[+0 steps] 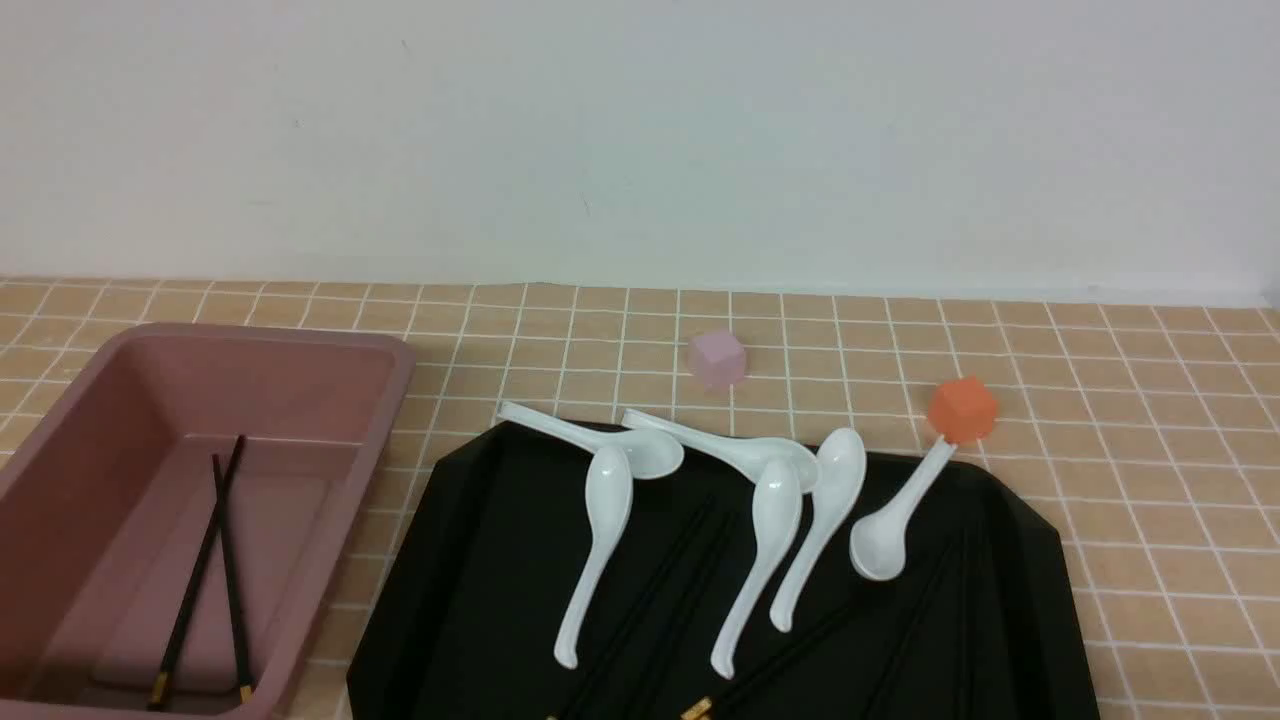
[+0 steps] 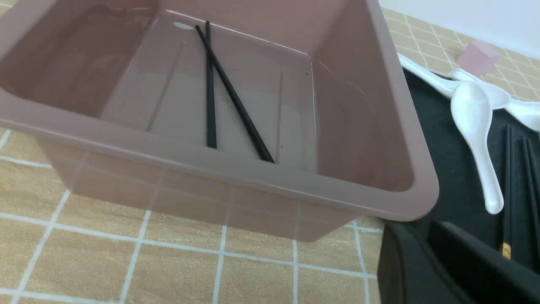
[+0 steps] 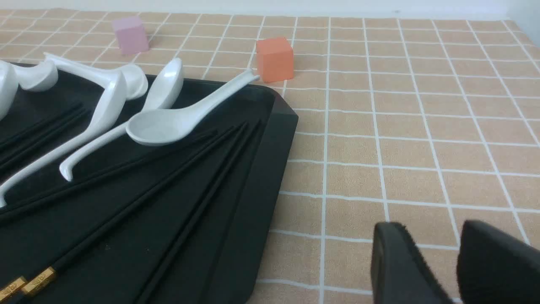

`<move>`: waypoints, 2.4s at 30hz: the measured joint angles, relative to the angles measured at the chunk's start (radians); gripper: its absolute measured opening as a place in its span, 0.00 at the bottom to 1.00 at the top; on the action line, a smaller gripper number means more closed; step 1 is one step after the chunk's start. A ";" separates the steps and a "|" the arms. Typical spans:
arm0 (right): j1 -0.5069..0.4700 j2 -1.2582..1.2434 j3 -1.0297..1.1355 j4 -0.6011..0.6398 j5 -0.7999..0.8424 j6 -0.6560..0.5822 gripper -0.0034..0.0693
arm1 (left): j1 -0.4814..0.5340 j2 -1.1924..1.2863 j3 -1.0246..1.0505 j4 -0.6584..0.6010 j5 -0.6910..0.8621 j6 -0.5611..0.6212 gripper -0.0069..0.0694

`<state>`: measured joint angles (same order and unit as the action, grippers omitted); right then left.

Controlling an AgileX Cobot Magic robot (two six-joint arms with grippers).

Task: On brown tablecloth take chopsticks from black tray and put them in box.
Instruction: 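Reach over to the black tray and grasp a pair of chopsticks with the left gripper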

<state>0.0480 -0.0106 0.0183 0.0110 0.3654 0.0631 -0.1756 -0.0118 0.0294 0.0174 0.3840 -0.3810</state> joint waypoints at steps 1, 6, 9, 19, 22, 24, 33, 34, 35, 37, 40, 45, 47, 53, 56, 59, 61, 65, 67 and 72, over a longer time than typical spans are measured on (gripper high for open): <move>0.000 0.000 0.000 0.000 0.000 0.000 0.38 | 0.000 0.000 0.000 0.000 0.000 0.000 0.21; 0.000 0.000 0.000 0.000 0.000 0.000 0.38 | 0.000 0.000 0.000 0.000 0.000 0.000 0.22; 0.000 0.000 0.000 0.000 0.000 0.000 0.38 | 0.000 0.000 0.000 0.000 0.000 0.000 0.22; 0.000 0.000 0.000 0.000 0.000 0.000 0.38 | 0.000 0.000 0.000 0.000 0.000 0.000 0.24; 0.000 0.000 0.000 0.000 0.000 0.000 0.38 | 0.000 0.000 0.000 0.000 0.000 0.000 0.24; 0.000 0.000 0.000 0.000 0.000 0.000 0.38 | 0.000 0.000 0.000 0.000 0.000 0.000 0.24; 0.000 0.000 0.000 0.000 0.000 0.000 0.38 | 0.000 0.000 0.000 0.000 0.000 0.000 0.26; 0.000 0.000 0.000 0.000 0.000 0.000 0.38 | 0.000 0.000 0.000 0.000 0.000 0.000 0.26; 0.000 0.000 0.000 0.000 0.000 0.000 0.38 | 0.000 0.000 0.000 0.000 0.000 0.000 0.26; 0.000 0.000 0.000 0.000 0.000 0.000 0.38 | 0.000 0.000 0.000 0.000 0.000 0.000 0.26; 0.000 0.000 0.000 0.000 0.000 0.000 0.38 | 0.000 0.000 0.000 -0.044 0.000 -0.023 0.27; 0.000 0.000 0.000 0.000 0.000 0.000 0.38 | 0.000 0.000 0.000 -0.350 -0.007 -0.206 0.27; 0.000 0.000 0.000 0.000 0.000 0.000 0.38 | 0.000 0.000 0.000 -0.509 -0.008 -0.300 0.27; 0.000 0.000 0.000 0.000 0.000 0.000 0.38 | 0.000 0.000 0.000 -0.869 -0.051 -0.442 0.28; 0.000 0.000 0.000 0.000 0.000 0.000 0.38 | 0.000 0.000 0.000 -0.915 -0.115 -0.440 0.27; 0.000 0.000 0.000 0.000 0.000 0.000 0.38 | 0.000 0.000 -0.049 -0.919 -0.138 -0.310 0.24; 0.000 0.000 0.000 0.000 0.000 0.000 0.38 | 0.000 0.001 -0.147 -0.908 -0.137 -0.172 0.20; 0.000 0.000 0.000 0.000 0.000 0.000 0.38 | 0.000 0.084 -0.338 -0.890 -0.095 0.043 0.11; 0.000 0.000 0.000 0.000 0.000 0.000 0.38 | 0.000 0.232 -0.493 -0.855 0.010 0.139 0.07; 0.000 0.000 0.000 0.000 0.000 0.000 0.38 | 0.000 0.639 -0.781 -0.668 0.468 0.179 0.07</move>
<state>0.0480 -0.0106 0.0183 0.0110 0.3654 0.0631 -0.1756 0.6268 -0.7519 -0.6501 0.8519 -0.2019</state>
